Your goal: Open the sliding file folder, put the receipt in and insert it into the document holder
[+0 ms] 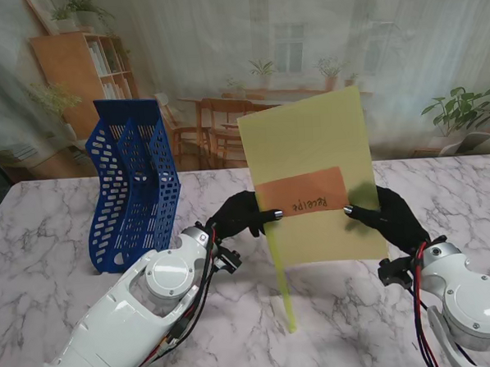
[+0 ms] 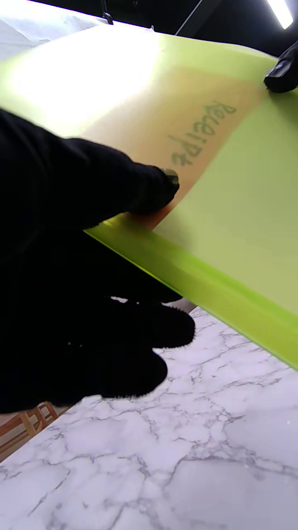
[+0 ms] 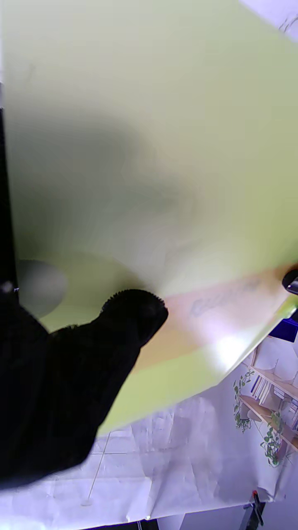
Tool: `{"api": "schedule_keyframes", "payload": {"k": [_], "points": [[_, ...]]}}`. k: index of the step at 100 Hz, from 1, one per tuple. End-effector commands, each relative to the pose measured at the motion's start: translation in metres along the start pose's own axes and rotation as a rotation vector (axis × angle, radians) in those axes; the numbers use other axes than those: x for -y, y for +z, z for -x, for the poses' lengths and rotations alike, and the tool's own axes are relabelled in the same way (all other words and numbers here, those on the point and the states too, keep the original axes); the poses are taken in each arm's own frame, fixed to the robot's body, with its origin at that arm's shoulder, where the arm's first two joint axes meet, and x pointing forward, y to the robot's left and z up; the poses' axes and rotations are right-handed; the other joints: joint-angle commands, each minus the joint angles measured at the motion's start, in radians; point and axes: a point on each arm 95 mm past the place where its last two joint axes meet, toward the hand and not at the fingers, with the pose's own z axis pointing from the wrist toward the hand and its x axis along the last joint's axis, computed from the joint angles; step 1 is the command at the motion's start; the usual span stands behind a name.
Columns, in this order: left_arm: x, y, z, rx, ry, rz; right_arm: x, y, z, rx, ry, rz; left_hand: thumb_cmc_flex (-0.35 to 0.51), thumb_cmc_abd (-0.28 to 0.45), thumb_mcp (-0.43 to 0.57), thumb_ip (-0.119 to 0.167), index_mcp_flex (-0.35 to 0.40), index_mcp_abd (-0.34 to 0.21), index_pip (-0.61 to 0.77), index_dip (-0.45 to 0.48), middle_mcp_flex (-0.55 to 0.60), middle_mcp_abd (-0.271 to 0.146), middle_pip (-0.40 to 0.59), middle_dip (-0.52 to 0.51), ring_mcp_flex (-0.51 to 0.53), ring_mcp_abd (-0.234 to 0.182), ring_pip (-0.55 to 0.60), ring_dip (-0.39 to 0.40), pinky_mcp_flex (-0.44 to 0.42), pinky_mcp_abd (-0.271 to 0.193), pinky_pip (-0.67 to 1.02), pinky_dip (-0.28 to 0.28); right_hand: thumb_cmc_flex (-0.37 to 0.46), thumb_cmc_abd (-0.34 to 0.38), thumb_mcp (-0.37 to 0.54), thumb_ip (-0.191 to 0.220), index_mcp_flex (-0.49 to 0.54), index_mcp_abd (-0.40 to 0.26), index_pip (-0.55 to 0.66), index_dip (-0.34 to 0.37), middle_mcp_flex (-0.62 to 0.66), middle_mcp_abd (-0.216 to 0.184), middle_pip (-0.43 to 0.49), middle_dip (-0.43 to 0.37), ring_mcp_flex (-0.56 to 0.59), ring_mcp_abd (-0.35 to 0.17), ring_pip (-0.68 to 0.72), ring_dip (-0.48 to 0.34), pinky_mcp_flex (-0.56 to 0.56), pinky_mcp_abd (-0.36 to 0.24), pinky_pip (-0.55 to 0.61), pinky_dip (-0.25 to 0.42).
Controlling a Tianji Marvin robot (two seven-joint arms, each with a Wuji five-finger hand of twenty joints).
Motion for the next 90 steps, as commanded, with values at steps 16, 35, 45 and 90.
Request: {"api": "schedule_keyframes", "payload": {"k": [16,35,45,90], "points": [[0.009,0.010,-0.007,0.006,0.021,0.023,0.005,-0.007,0.012,0.029,0.047,-0.056,0.098,-0.010,0.077,0.046,0.055,0.003,0.002,0.016,0.059,0.042,0.014,0.007,0.041,0.046,0.026,0.006,0.050,-0.011,0.044,-0.023,-0.203,-0.011,-0.088,0.042,-0.066,0.029,-0.149,-0.015,-0.177,0.018,-0.155,-0.153,-0.174,0.048,-0.326,-0.130,-0.137,0.043,-0.223,-0.112],[0.012,0.011,-0.010,0.015,0.030,0.061,0.004,-0.005,0.014,0.001,0.064,-0.118,0.102,-0.010,0.076,0.044,0.056,0.000,-0.004,0.023,0.056,0.047,0.015,0.006,0.041,0.053,0.028,0.008,0.048,-0.018,0.044,-0.032,-0.358,-0.083,-0.088,0.109,-0.181,0.049,-0.566,-0.114,-0.224,-0.021,-0.265,-0.202,-0.203,0.044,-0.394,-0.151,-0.173,0.056,-0.303,-0.128],[0.012,0.011,-0.011,0.013,0.034,0.071,0.002,-0.003,0.014,-0.009,0.075,-0.147,0.102,-0.010,0.075,0.042,0.058,0.002,-0.008,0.027,0.055,0.048,0.019,0.008,0.042,0.054,0.033,0.012,0.054,-0.019,0.049,-0.035,-0.380,-0.096,-0.180,0.100,-0.291,0.008,-0.677,-0.190,-0.145,-0.049,-0.265,-0.198,-0.177,0.027,-0.394,-0.132,-0.184,0.057,-0.327,-0.113],[0.015,0.010,-0.019,-0.006,0.039,0.111,-0.007,0.005,0.006,-0.001,-0.022,-0.144,0.105,-0.010,0.074,0.041,0.061,-0.002,-0.020,0.039,0.053,0.053,0.023,0.010,0.041,0.056,0.034,0.017,0.051,-0.015,0.053,-0.043,-0.283,-0.159,-0.336,0.134,0.127,-0.130,-0.422,-0.015,-0.231,-0.050,-0.246,-0.172,-0.278,0.016,-0.427,-0.141,-0.206,0.064,-0.380,-0.073]]}}
